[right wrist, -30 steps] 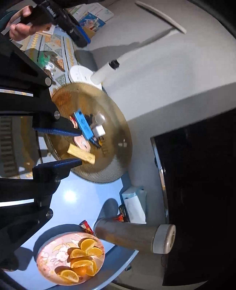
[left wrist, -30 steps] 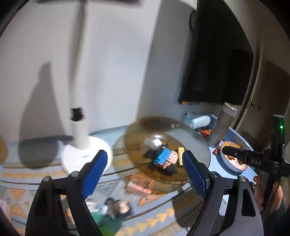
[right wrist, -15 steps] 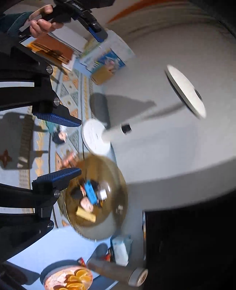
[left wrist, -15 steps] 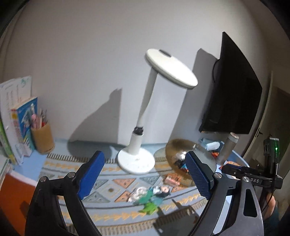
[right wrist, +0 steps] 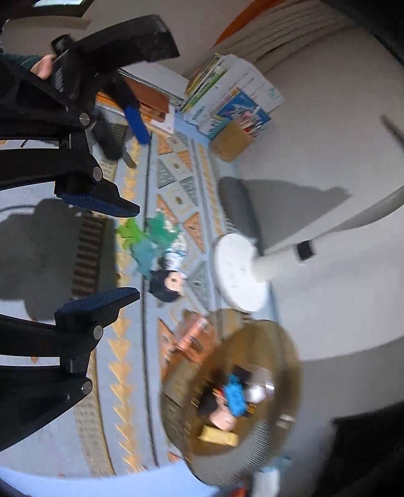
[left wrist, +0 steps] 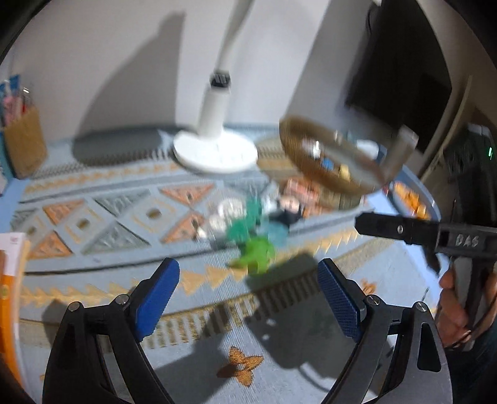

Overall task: Organize rigid objects
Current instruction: 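Grasp the lime green dinosaur with the left tool while the right tool grasps the pale blue figure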

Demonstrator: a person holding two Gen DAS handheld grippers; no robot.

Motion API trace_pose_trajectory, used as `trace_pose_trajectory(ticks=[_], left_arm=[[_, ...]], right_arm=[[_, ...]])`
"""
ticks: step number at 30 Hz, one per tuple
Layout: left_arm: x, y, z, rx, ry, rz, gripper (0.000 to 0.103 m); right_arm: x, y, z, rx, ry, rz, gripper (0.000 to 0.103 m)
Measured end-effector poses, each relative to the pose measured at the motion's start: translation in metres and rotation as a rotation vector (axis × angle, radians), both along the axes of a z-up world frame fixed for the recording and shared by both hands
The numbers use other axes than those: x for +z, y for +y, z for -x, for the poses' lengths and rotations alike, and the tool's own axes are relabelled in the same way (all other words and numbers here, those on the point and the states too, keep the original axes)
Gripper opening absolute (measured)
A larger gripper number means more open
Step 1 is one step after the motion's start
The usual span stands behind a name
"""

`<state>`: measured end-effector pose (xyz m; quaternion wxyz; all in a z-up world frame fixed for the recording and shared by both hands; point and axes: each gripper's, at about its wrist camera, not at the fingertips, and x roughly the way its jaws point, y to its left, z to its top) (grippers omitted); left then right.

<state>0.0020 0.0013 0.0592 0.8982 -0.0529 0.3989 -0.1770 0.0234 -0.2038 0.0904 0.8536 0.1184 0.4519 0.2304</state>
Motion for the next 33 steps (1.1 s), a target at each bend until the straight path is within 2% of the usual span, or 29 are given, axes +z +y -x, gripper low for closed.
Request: trace_pose_trajectory(ticks=[3, 5, 6, 12, 14, 15, 16, 18, 19, 21, 24, 26, 29, 31, 33], left_arm=[[-0.020, -0.010, -0.012, -0.028, 0.035, -0.030, 0.089], [-0.027, -0.016, -0.019, -0.046, 0.052, -0.033, 0.084], [-0.031, -0.020, -0.025, -0.064, 0.066, -0.035, 0.081], [-0.042, -0.032, -0.046, -0.090, 0.096, -0.044, 0.080], [-0.044, -0.035, -0.049, -0.095, 0.096, -0.039, 0.073], [-0.045, -0.037, -0.050, -0.101, 0.100, -0.040, 0.064], [-0.047, -0.039, -0.051, -0.106, 0.108, -0.046, 0.062], [-0.047, -0.041, -0.052, -0.104, 0.101, -0.056, 0.062], [-0.047, -0.041, -0.053, -0.105, 0.100, -0.047, 0.050], [-0.048, -0.040, -0.054, -0.101, 0.101, -0.039, 0.041], [-0.046, -0.038, -0.053, -0.111, 0.096, -0.021, 0.040], [-0.045, -0.040, -0.048, -0.123, 0.092, -0.032, 0.040], [-0.039, -0.039, -0.032, -0.128, 0.072, -0.043, 0.040], [-0.034, -0.033, -0.020, -0.124, 0.062, -0.032, 0.029], [-0.030, -0.024, -0.008, -0.106, 0.060, -0.020, 0.028]], right_arm=[[-0.021, 0.008, -0.013, 0.006, 0.063, -0.017, 0.046], [-0.032, 0.015, -0.023, 0.008, 0.097, -0.029, 0.046], [-0.036, 0.018, -0.026, 0.009, 0.107, -0.035, 0.045], [-0.052, 0.040, -0.049, -0.004, 0.142, 0.004, 0.045], [-0.055, 0.042, -0.056, -0.020, 0.155, 0.016, 0.045], [-0.056, 0.043, -0.059, -0.020, 0.165, 0.008, 0.045], [-0.058, 0.045, -0.061, -0.026, 0.174, 0.013, 0.046], [-0.058, 0.047, -0.064, -0.038, 0.168, 0.035, 0.045], [-0.058, 0.048, -0.064, -0.042, 0.162, 0.038, 0.045], [-0.061, 0.050, -0.066, -0.061, 0.166, 0.069, 0.046], [-0.063, 0.045, -0.066, -0.080, 0.162, 0.034, 0.044], [-0.064, 0.038, -0.063, -0.080, 0.160, 0.001, 0.037], [-0.056, 0.026, -0.050, -0.077, 0.132, -0.057, 0.037], [-0.047, 0.019, -0.038, -0.066, 0.103, -0.076, 0.037], [-0.037, 0.010, -0.022, -0.050, 0.065, -0.101, 0.037]])
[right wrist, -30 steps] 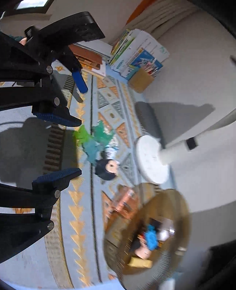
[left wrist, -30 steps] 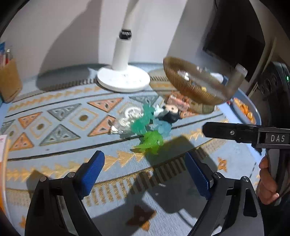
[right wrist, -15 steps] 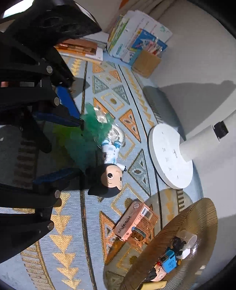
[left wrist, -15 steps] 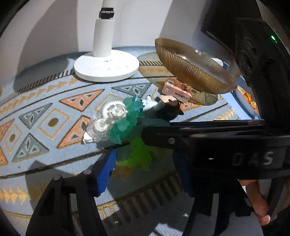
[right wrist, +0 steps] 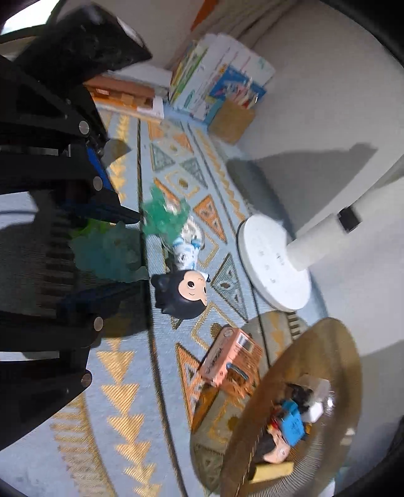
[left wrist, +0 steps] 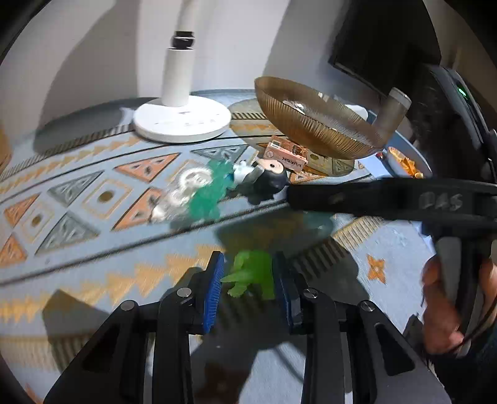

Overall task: Organize rigid objects
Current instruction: 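Grasp the lime green dinosaur with the left tool while the right tool grasps the pale blue figure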

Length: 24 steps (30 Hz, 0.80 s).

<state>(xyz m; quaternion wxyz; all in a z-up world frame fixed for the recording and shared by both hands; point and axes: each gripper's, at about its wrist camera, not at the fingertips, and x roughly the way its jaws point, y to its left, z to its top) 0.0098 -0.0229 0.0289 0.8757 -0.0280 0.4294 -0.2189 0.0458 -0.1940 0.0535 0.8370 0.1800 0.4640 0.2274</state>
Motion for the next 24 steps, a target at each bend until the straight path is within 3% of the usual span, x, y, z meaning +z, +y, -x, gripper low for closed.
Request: trace_pose_trajectory(ticks=[4, 11, 13, 14, 15, 18, 22, 23, 24], left_arm=[[0.001, 0.021, 0.025, 0.053, 0.005, 0.026, 0.026], [-0.010, 0.034, 0.047, 0.080, 0.034, 0.045, 0.030], [-0.011, 0.030, 0.047, 0.087, 0.032, 0.026, 0.068], [-0.010, 0.028, 0.046, 0.096, 0.025, 0.009, 0.077], [-0.010, 0.026, 0.046, 0.103, 0.010, -0.009, 0.084], [-0.007, 0.019, 0.042, 0.082, -0.003, -0.027, 0.084], [-0.010, 0.006, 0.031, 0.060, 0.014, -0.039, 0.082], [-0.012, 0.003, 0.030, 0.054, 0.019, -0.042, 0.079], [-0.014, -0.001, 0.028, 0.042, 0.028, -0.048, 0.069]], right_arm=[[0.010, -0.008, 0.031, 0.075, -0.077, 0.061, 0.037], [-0.017, 0.003, 0.071, 0.153, -0.137, 0.384, 0.037], [-0.020, 0.001, 0.076, 0.159, -0.138, 0.381, 0.037], [-0.022, 0.001, 0.079, 0.168, -0.128, 0.379, 0.041], [-0.023, 0.000, 0.080, 0.169, -0.121, 0.387, 0.051], [-0.023, -0.003, 0.090, 0.152, -0.140, 0.406, 0.058], [-0.029, -0.008, 0.094, 0.134, -0.089, 0.308, 0.060], [-0.031, -0.007, 0.094, 0.130, -0.078, 0.298, 0.060], [-0.033, -0.005, 0.093, 0.125, -0.069, 0.294, 0.060]])
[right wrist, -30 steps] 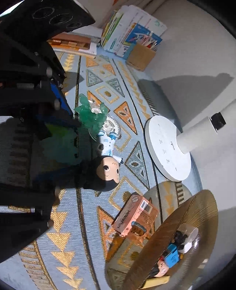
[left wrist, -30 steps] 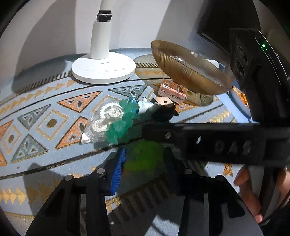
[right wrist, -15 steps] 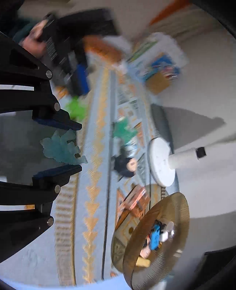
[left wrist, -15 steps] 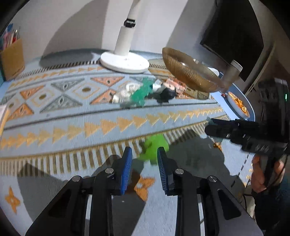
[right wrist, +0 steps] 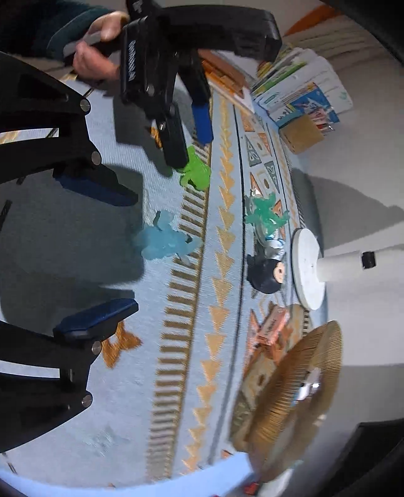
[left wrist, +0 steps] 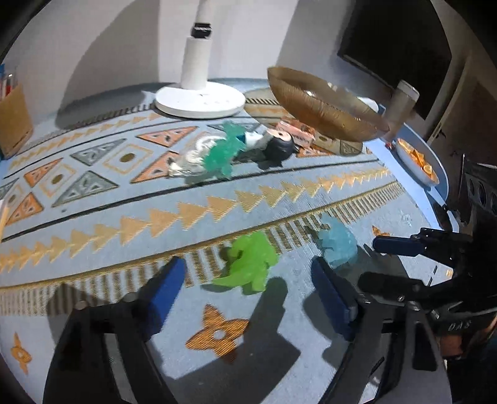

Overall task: Organize rigid objects
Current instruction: 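Grasp the lime green dinosaur with the left tool while the right tool grasps the pale blue figure, then carry the dinosaur and blue figure into the amber bowl and open both tools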

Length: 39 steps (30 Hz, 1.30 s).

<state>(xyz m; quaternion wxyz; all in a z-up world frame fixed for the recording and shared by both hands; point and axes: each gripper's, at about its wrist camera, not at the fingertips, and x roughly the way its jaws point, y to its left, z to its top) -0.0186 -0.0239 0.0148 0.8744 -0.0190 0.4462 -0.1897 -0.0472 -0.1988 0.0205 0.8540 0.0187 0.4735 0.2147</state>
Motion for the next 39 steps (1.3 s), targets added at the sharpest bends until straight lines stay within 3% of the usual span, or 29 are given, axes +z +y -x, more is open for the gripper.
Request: trace_pose_trajectory(ticks=[1, 3, 6, 10, 12, 15, 17, 28, 33, 39], left_arm=[[-0.001, -0.002, 0.000, -0.008, 0.005, -0.004, 0.059], [-0.001, -0.007, 0.001, -0.005, -0.009, -0.031, 0.051], [-0.001, -0.004, 0.000, 0.000, -0.009, -0.014, 0.043], [0.000, -0.004, 0.002, -0.013, -0.013, 0.002, 0.028], [0.001, -0.007, 0.003, -0.022, -0.019, 0.001, 0.028], [0.003, -0.008, 0.004, -0.016, -0.028, -0.001, 0.027], [0.006, -0.007, 0.005, -0.010, -0.035, 0.020, 0.020], [0.031, -0.015, 0.009, -0.018, -0.097, 0.050, 0.020], [0.069, -0.026, 0.013, -0.040, -0.195, 0.048, 0.020], [0.145, -0.046, 0.003, -0.083, -0.379, 0.065, 0.020]], right_arm=[[-0.002, 0.002, -0.001, -0.008, 0.007, -0.005, 0.060], [-0.001, 0.009, -0.002, -0.015, -0.010, -0.005, 0.060], [-0.001, 0.018, -0.007, -0.027, -0.016, -0.024, 0.060], [-0.004, 0.030, -0.010, -0.060, -0.063, 0.051, 0.054], [-0.003, 0.033, -0.011, -0.054, -0.074, 0.077, 0.037], [-0.003, 0.031, -0.010, -0.054, -0.079, 0.067, 0.037], [-0.002, 0.025, -0.010, -0.060, -0.075, 0.036, 0.037], [0.036, -0.025, -0.006, -0.164, -0.147, -0.041, 0.037], [0.062, -0.057, -0.001, -0.234, -0.194, -0.077, 0.037], [0.137, -0.108, 0.000, -0.350, -0.384, -0.029, 0.037]])
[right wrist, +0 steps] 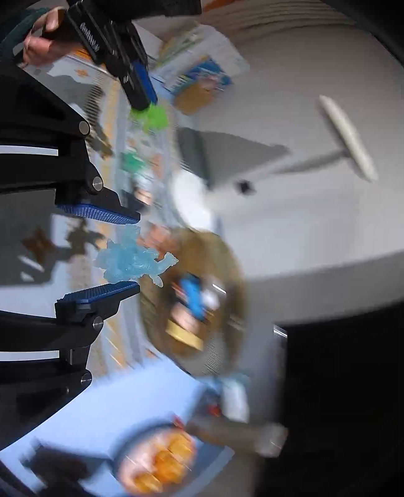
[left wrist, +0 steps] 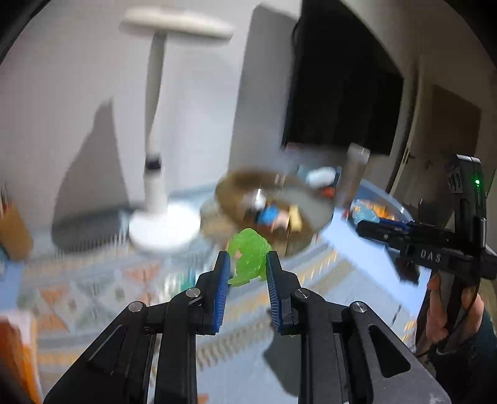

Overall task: Organize rigid objects
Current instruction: 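Carry the dinosaur and blue figure into the amber bowl and open both tools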

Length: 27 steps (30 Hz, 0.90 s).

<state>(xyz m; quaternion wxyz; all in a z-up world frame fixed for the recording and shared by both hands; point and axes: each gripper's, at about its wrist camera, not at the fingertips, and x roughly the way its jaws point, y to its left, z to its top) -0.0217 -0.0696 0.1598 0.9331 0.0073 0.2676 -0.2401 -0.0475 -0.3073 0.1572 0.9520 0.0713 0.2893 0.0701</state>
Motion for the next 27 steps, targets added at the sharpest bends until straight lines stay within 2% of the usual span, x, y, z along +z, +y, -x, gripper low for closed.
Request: trace_pose_trajectory(ticks=[2, 4, 7, 10, 14, 17, 21, 24, 25, 26, 27], left_arm=[[0.022, -0.012, -0.013, -0.022, -0.043, -0.010, 0.021], [0.033, -0.029, -0.032, -0.014, -0.076, -0.053, 0.021], [0.037, -0.049, -0.065, -0.027, -0.052, -0.053, 0.021], [0.029, -0.069, -0.102, -0.030, 0.005, -0.027, 0.021], [-0.005, -0.103, -0.137, 0.004, 0.075, -0.129, 0.021], [-0.029, -0.116, -0.155, -0.002, 0.138, -0.137, 0.021], [-0.044, -0.123, -0.171, -0.004, 0.171, -0.137, 0.021], [-0.044, -0.128, -0.180, 0.001, 0.166, -0.142, 0.021], [-0.043, -0.129, -0.180, -0.007, 0.152, -0.139, 0.024], [-0.041, -0.131, -0.179, -0.030, 0.146, -0.137, 0.031], [-0.040, -0.133, -0.180, -0.037, 0.147, -0.149, 0.054]], right_arm=[[0.027, -0.023, -0.008, -0.057, -0.057, 0.009, 0.037], [0.042, -0.040, -0.016, -0.092, -0.086, 0.006, 0.037], [0.053, -0.057, -0.035, -0.129, -0.096, 0.006, 0.037], [0.044, -0.068, -0.067, -0.151, -0.043, 0.004, 0.037], [0.012, -0.078, -0.103, -0.170, 0.078, 0.003, 0.037], [-0.011, -0.084, -0.122, -0.157, 0.146, 0.005, 0.037], [-0.023, -0.086, -0.134, -0.145, 0.167, 0.016, 0.037], [-0.026, -0.084, -0.144, -0.136, 0.181, 0.032, 0.037], [-0.027, -0.084, -0.148, -0.127, 0.192, 0.029, 0.037], [-0.028, -0.083, -0.154, -0.119, 0.199, 0.027, 0.043], [-0.027, -0.083, -0.158, -0.111, 0.200, 0.027, 0.054]])
